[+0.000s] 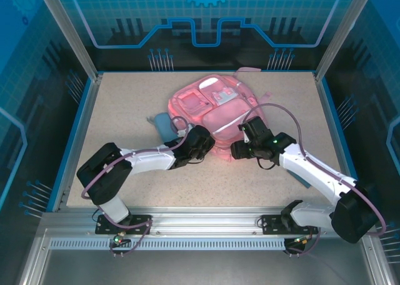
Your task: Pack books, pencil case, and school supplies into a backpack
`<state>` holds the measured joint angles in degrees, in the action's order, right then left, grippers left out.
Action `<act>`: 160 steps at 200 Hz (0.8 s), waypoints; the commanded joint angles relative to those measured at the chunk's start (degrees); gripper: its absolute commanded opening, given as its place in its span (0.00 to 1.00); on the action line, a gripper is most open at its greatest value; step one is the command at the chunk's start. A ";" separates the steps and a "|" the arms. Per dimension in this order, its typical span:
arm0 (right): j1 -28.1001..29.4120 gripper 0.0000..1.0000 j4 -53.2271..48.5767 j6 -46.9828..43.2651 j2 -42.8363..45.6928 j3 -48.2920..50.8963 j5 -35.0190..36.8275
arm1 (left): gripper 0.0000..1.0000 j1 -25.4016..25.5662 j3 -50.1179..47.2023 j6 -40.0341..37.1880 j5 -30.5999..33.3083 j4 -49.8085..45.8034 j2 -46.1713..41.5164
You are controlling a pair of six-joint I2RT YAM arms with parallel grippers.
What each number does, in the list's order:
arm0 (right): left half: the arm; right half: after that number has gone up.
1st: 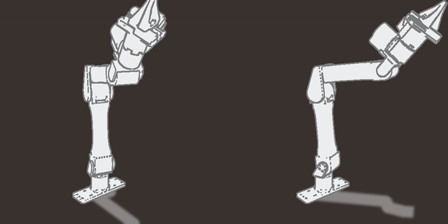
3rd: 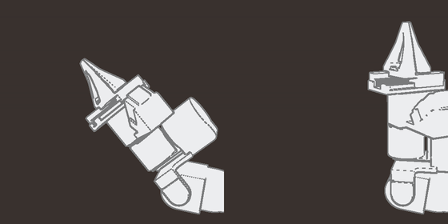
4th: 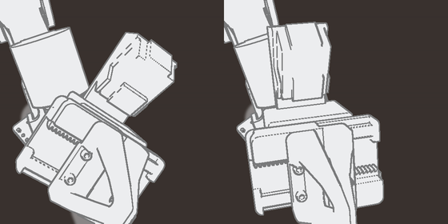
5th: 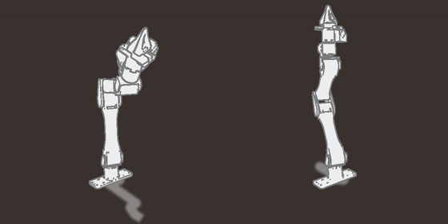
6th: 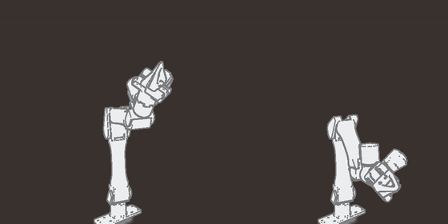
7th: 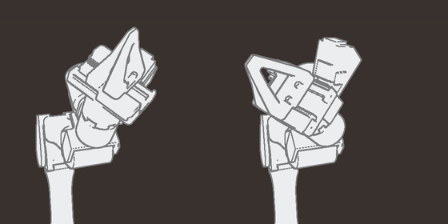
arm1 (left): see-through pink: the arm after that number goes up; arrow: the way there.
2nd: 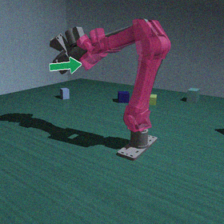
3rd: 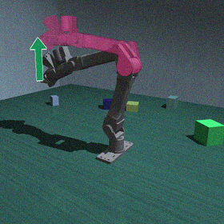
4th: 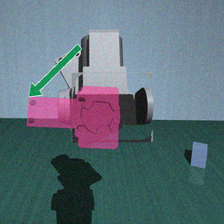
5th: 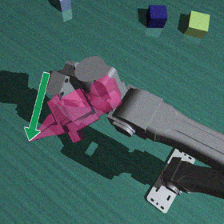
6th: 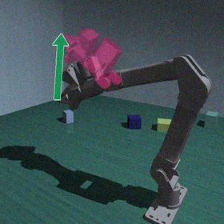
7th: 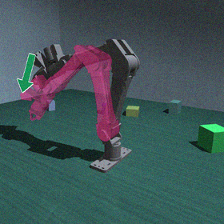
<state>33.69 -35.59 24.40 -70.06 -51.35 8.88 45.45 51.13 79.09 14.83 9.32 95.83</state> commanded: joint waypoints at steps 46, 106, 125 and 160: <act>5.96 0.61 2.77 2.41 0.54 3.15 3.70 | 0.00 -1.93 6.25 -11.15 -0.92 0.09 -5.06; 9.37 0.53 12.25 6.00 -4.76 4.51 8.78 | 0.00 -2.91 11.94 -16.51 -3.90 -3.28 -5.54; 9.46 0.49 15.18 7.57 -5.37 5.23 10.67 | 0.00 -3.03 11.88 -16.50 -4.50 -3.08 -5.45; 9.42 0.38 18.73 10.22 -6.40 7.97 15.30 | 0.00 -3.09 10.83 -15.55 -4.37 -2.13 -5.96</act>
<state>42.48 -21.41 31.59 -75.42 -45.36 18.98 42.78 59.99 65.60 10.79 2.79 93.03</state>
